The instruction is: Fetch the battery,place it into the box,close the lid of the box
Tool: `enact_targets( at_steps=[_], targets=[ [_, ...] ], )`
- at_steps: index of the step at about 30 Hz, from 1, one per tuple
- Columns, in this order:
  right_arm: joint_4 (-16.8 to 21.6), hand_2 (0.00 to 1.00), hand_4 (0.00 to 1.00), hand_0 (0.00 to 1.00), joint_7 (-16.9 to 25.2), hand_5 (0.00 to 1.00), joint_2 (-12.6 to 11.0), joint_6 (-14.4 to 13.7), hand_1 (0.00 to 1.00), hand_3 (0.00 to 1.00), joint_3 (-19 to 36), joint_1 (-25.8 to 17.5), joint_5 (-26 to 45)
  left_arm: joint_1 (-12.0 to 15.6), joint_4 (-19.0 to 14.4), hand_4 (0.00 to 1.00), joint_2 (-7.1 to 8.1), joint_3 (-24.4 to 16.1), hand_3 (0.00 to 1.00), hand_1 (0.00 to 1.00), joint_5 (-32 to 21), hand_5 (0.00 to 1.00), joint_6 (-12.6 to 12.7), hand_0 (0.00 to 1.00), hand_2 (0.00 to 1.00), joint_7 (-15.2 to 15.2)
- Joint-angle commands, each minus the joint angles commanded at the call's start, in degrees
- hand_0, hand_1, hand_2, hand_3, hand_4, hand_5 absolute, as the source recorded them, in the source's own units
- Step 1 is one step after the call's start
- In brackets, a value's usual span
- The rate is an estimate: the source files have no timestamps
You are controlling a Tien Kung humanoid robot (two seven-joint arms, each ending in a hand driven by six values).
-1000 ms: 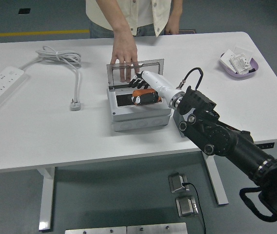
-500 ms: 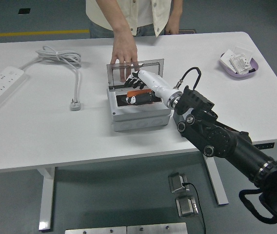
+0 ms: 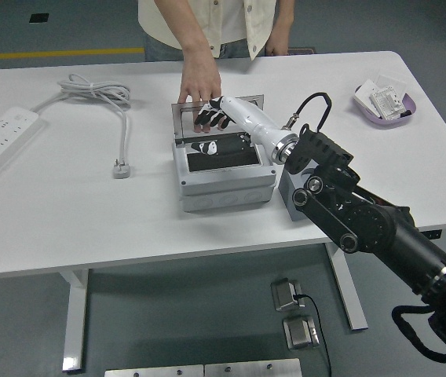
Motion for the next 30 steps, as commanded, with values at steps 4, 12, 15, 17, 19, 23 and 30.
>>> enact_targets(
  at_steps=[4, 12, 15, 17, 19, 23, 30],
  targets=[
    [2.52, 0.626, 0.863, 0.525, -0.58, 0.32, -0.98, 0.79, 0.583, 0.553, 1.78, 0.88, -0.61, 0.04, 0.0, 0.724, -0.02, -0.08, 0.662, 0.671, 0.08, 0.211, 0.0, 0.631, 0.682, 0.04],
    [-1.18, 0.623, 0.868, 0.507, -0.5, 0.335, -3.67, 1.19, 0.556, 0.55, 1.15, 7.5, 1.07, -0.45, 0.0, 0.725, 0.56, -0.26, 0.663, 0.671, 0.5, 0.205, -0.04, 0.631, 0.682, 0.1],
    [-3.58, 0.623, 0.868, 0.507, -0.2, 0.335, -4.29, 1.21, 0.556, 0.55, -0.04, 9.59, 1.59, -0.62, 0.0, 0.725, 0.88, -0.22, 0.663, 0.671, 0.59, 0.205, -0.03, 0.631, 0.682, 0.15],
    [-5.85, 0.621, 0.867, 0.506, 0.27, 0.343, -4.49, 1.0, 0.559, 0.549, -1.04, 10.99, 2.23, -0.71, 0.0, 0.725, 1.08, -0.11, 0.663, 0.671, 0.63, 0.205, -0.04, 0.631, 0.683, 0.22],
    [-8.02, 0.621, 0.867, 0.506, 0.78, 0.343, -4.47, 0.71, 0.559, 0.549, -1.83, 12.0, 2.96, -0.79, 0.0, 0.725, 1.23, -0.01, 0.663, 0.671, 0.66, 0.205, -0.06, 0.631, 0.683, 0.31],
    [-13.97, 0.621, 0.869, 0.499, 2.47, 0.347, -3.2, -0.32, 0.55, 0.548, -1.95, 13.7, 5.27, -1.14, 0.0, 0.725, 1.54, 0.11, 0.662, 0.671, 0.94, 0.206, -0.11, 0.631, 0.682, 0.54],
    [-24.74, 0.615, 0.873, 0.495, 5.19, 0.37, -1.03, -1.64, 0.551, 0.532, 2.24, 14.37, 9.36, -1.74, 0.0, 0.725, 1.83, 0.25, 0.663, 0.67, 1.53, 0.207, -0.23, 0.632, 0.683, 0.46]
  ],
)
